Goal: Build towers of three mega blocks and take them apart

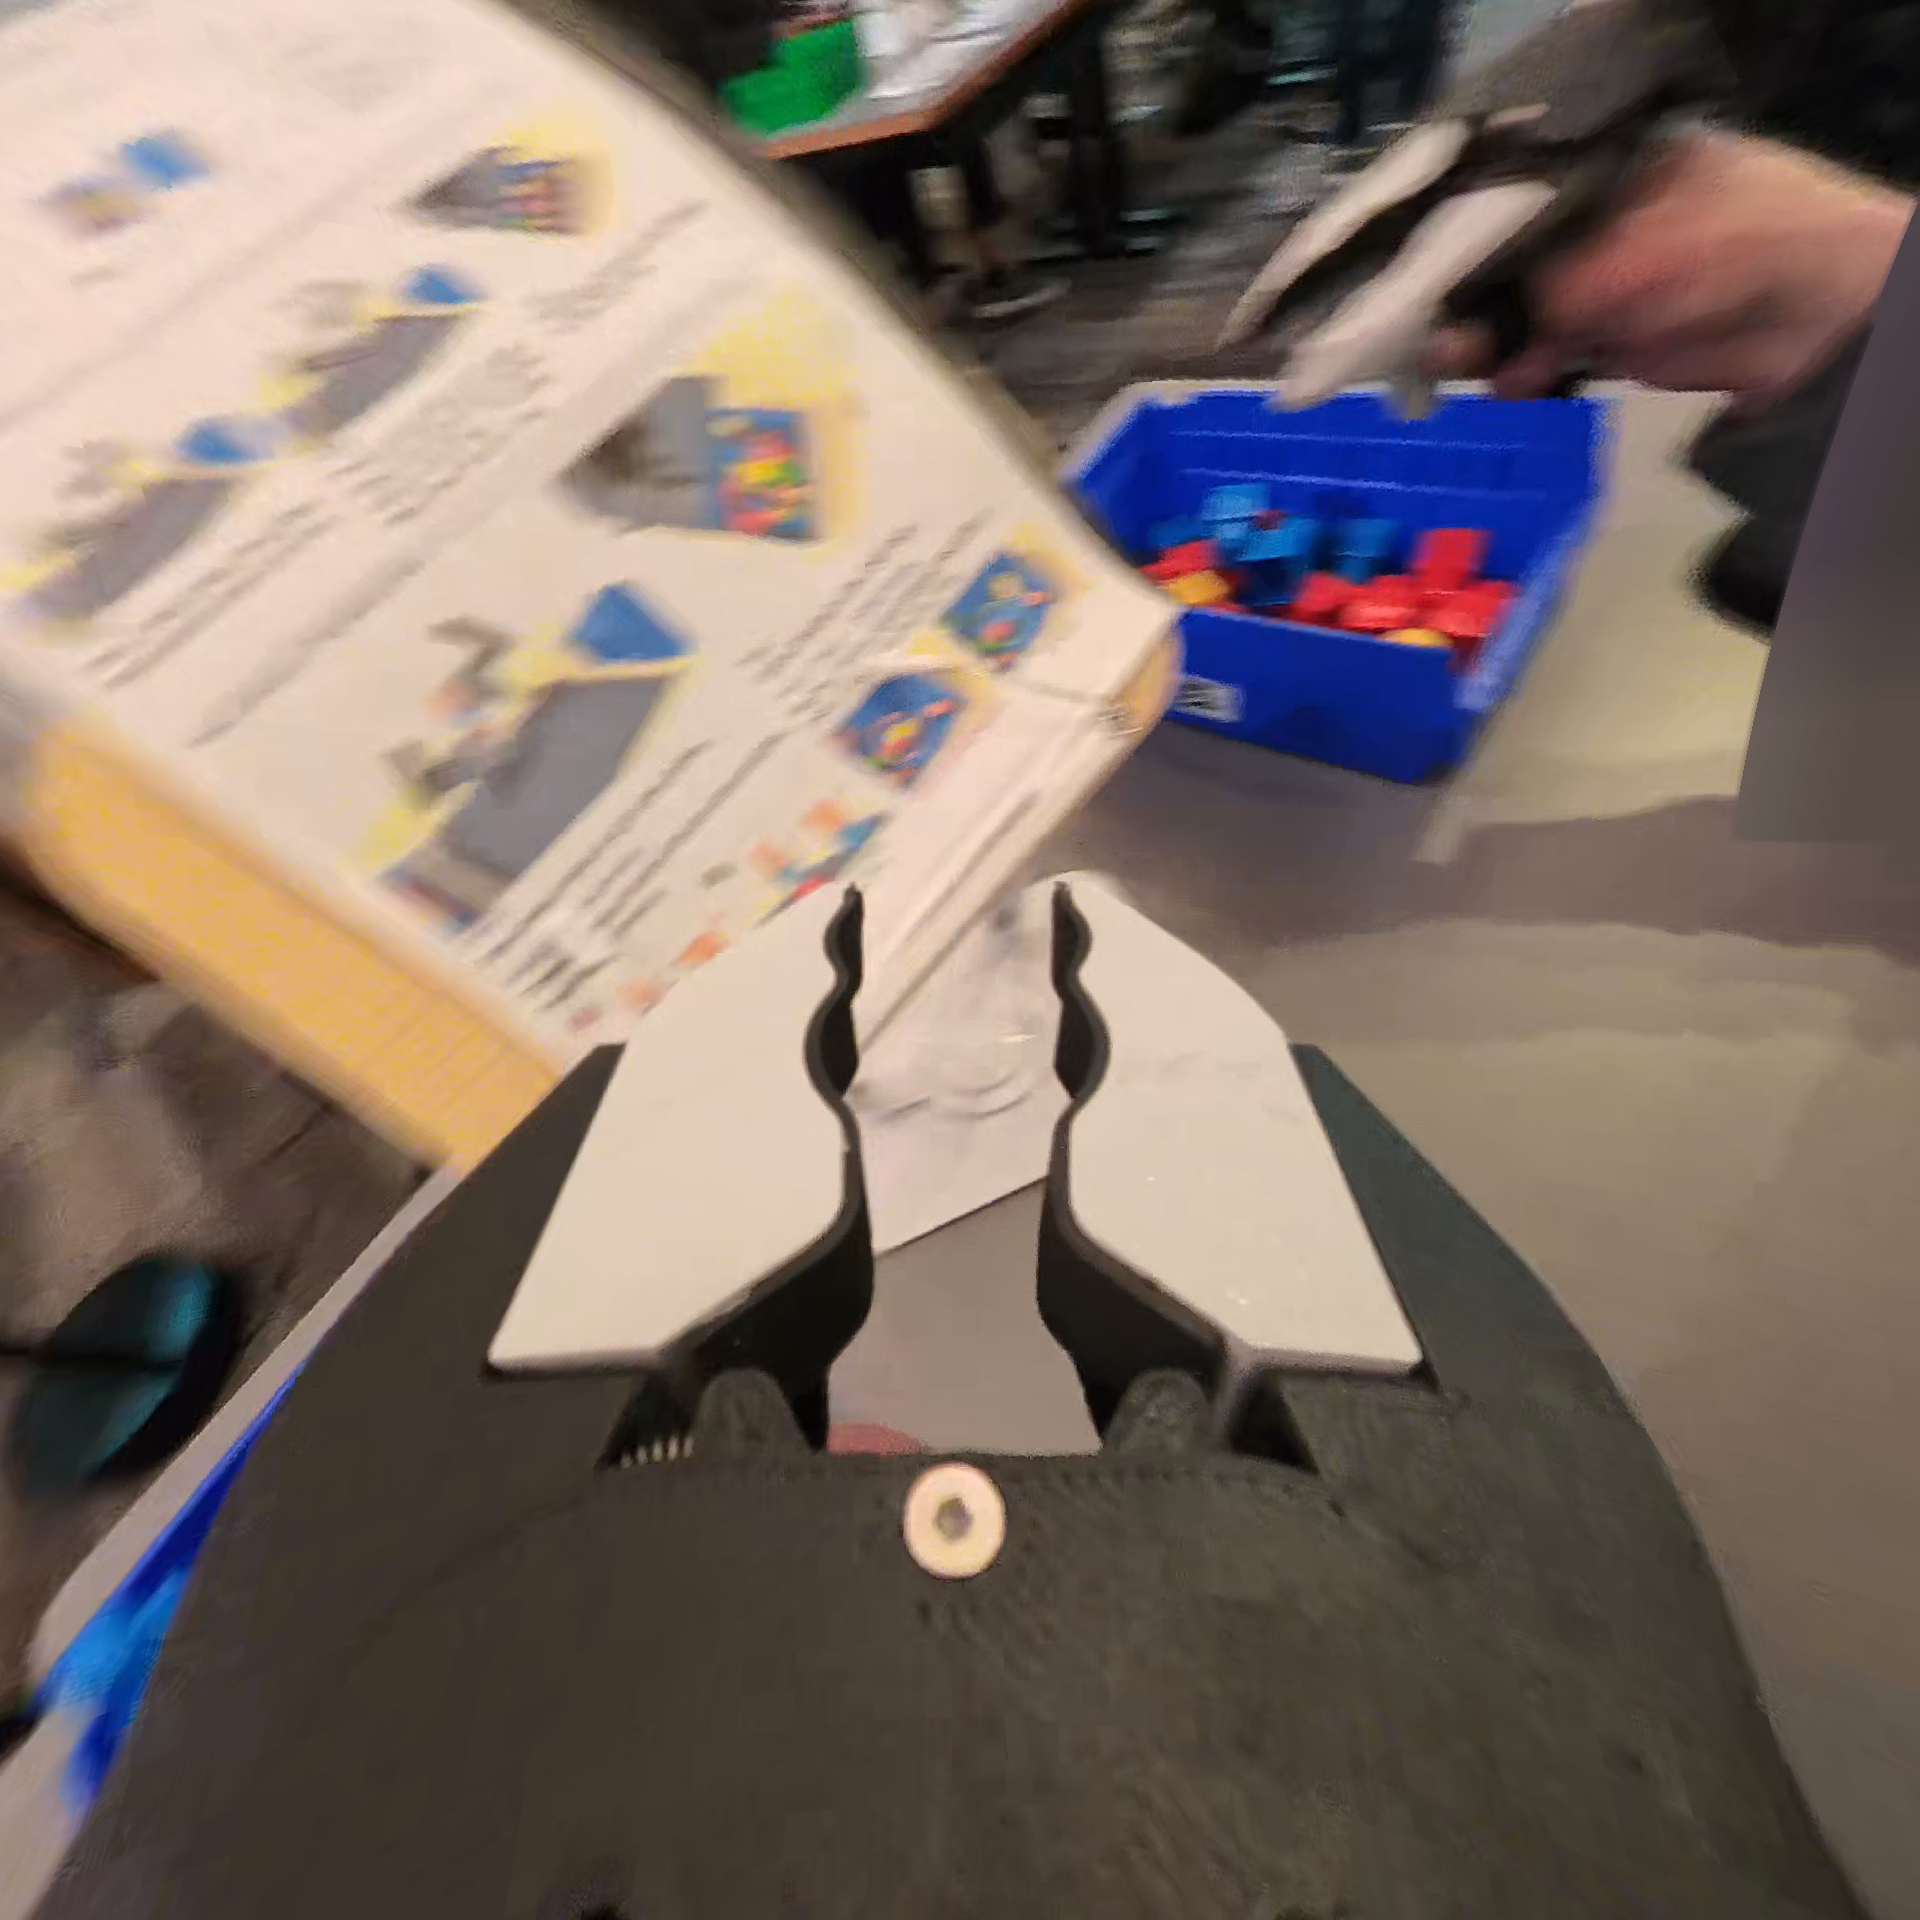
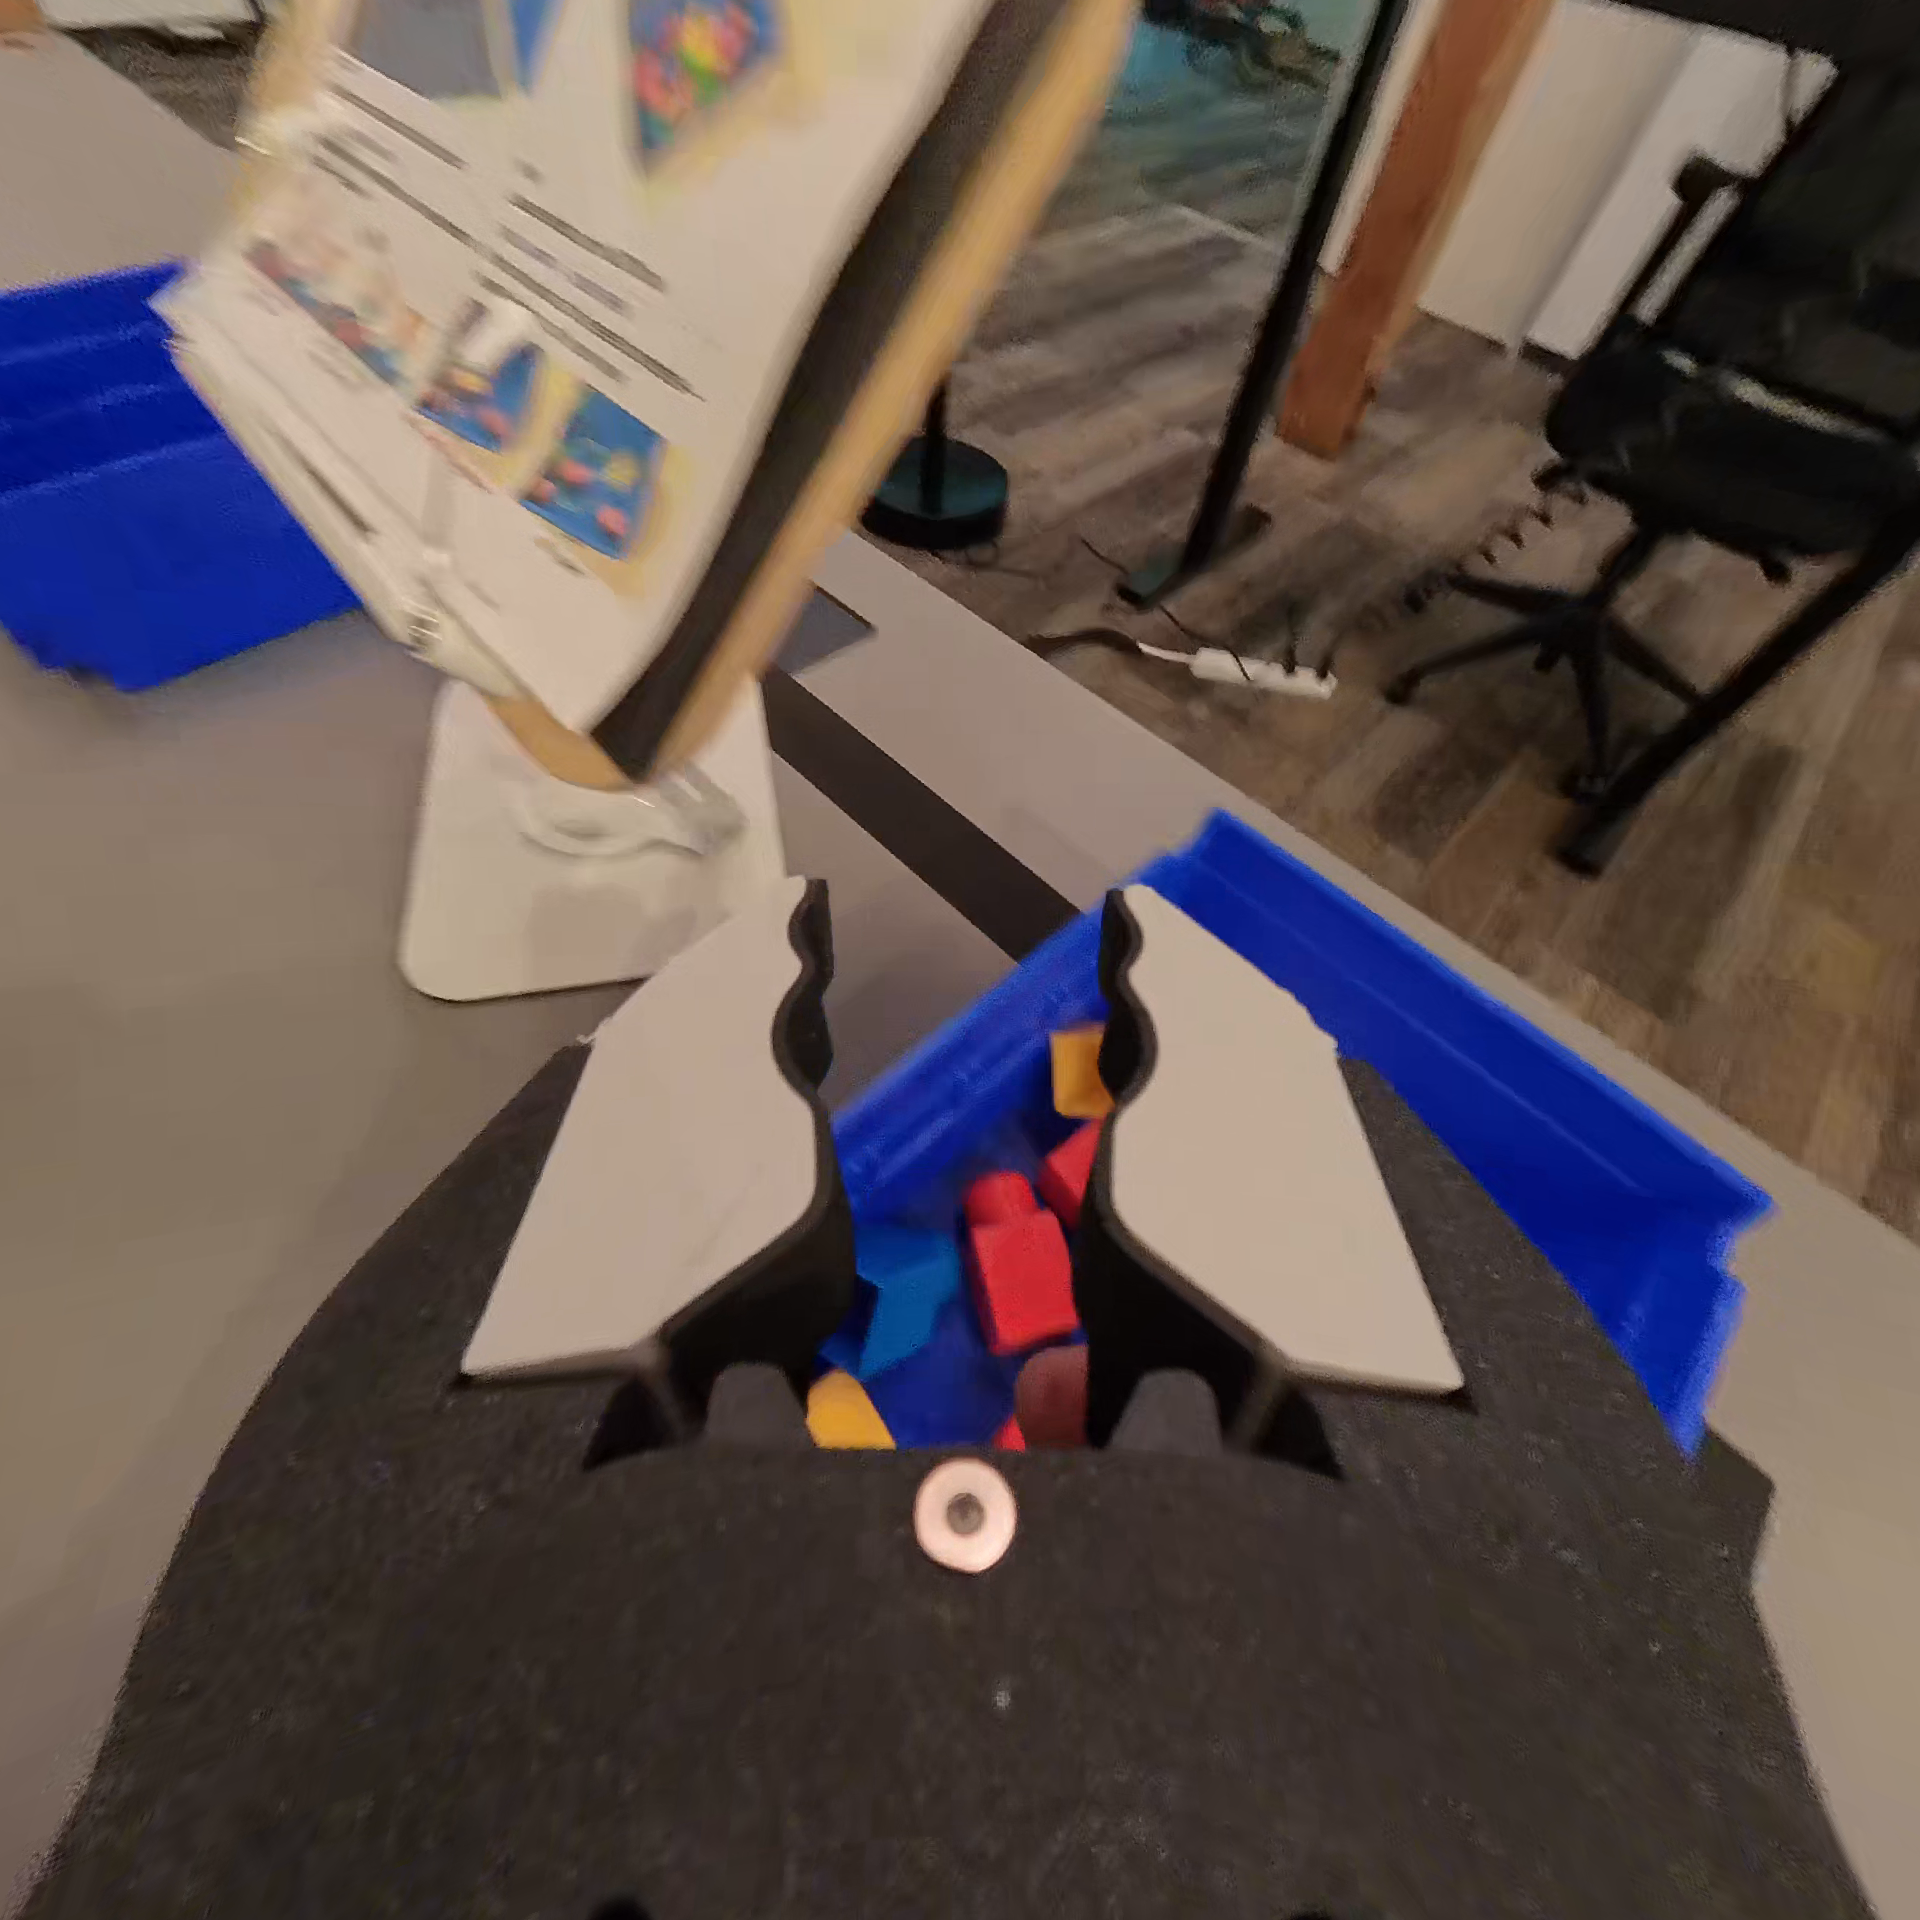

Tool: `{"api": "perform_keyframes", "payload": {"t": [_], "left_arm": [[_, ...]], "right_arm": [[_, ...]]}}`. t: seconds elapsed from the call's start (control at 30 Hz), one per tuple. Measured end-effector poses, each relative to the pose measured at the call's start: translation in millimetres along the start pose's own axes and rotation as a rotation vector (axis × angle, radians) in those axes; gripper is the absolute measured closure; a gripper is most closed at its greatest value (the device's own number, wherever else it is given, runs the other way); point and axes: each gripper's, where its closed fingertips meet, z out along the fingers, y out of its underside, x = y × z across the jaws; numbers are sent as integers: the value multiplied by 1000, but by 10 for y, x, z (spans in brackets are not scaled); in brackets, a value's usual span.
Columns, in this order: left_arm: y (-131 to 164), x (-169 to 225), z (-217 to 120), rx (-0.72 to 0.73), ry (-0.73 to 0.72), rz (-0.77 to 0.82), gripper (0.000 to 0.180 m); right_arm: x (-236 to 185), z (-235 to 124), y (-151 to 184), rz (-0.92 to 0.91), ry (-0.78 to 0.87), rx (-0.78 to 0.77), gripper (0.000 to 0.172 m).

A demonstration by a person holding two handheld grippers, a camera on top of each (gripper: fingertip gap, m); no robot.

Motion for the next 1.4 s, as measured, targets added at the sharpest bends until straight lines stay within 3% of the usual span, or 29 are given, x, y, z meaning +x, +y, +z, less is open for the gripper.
{"api": "perform_keyframes", "payload": {"t": [0.17,0.27,0.4,0.53,0.67,0.77,0.87,0.97,1.07,1.17,1.3,1.4], "left_arm": [[667,-971,-497,-107,-334,-161,128],[1079,-1330,-554,-121,-369,-293,119],[1646,-1733,-364,-167,-465,-470,103],[2205,-1994,-44,-278,-579,-517,96],[2574,-2165,172,-317,-624,-597,99],[2719,-2278,234,-413,-677,-542,103],[2803,-2339,344,-415,-651,-611,108],[2914,-2388,402,-457,-644,-609,137],[2900,-2368,420,-446,-606,-613,140],[2580,-2220,301,-350,-524,-600,141],[1876,-1788,-19,-257,-380,-471,141],[1273,-1242,-152,-208,-227,-327,141]], "right_arm": [[-572,136,-232,-73,-144,35,127],[-782,234,-250,-111,-184,23,128],[-949,328,-272,-119,-217,28,128],[-1040,351,-290,-120,-243,33,129],[-1079,368,-291,-121,-256,34,129],[-1092,395,-273,-117,-263,29,130],[-1114,419,-258,-116,-271,24,130],[-1138,420,-265,-122,-274,25,130],[-1189,393,-307,-137,-289,46,131],[-1322,335,-399,-156,-341,95,130],[-1649,251,-552,-170,-465,179,129],[-1938,197,-647,-183,-560,235,127]]}}
